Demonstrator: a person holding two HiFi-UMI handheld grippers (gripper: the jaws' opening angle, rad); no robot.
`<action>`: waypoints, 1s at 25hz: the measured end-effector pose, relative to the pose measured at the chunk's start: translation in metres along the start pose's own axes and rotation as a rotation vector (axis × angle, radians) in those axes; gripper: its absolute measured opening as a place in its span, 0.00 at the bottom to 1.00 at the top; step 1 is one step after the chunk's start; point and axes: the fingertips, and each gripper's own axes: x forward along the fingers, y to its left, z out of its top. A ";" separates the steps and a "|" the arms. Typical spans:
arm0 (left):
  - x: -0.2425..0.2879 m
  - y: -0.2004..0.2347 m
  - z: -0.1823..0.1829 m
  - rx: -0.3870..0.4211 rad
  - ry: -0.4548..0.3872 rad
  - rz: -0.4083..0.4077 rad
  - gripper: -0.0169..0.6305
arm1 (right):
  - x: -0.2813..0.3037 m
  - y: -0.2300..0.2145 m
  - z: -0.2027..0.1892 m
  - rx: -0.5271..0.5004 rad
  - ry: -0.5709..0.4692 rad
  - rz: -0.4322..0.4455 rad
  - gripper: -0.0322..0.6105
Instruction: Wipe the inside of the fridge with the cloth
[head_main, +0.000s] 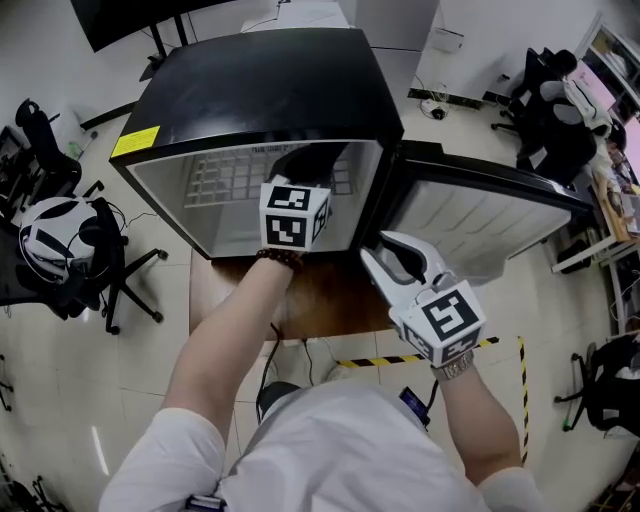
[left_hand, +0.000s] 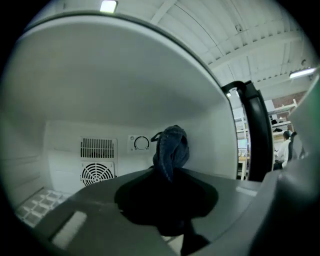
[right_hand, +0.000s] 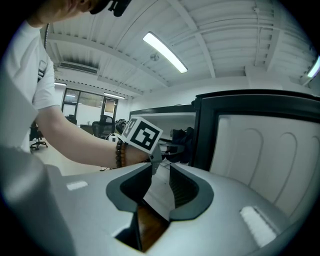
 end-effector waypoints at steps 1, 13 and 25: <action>0.006 0.002 0.001 -0.005 0.000 0.007 0.16 | 0.000 -0.001 0.000 0.000 -0.001 -0.004 0.23; 0.050 0.020 0.000 -0.060 0.010 0.095 0.16 | 0.004 -0.002 0.000 -0.006 -0.009 -0.004 0.23; 0.073 0.008 -0.005 -0.082 0.045 0.051 0.16 | 0.003 -0.007 -0.006 -0.001 -0.003 0.000 0.23</action>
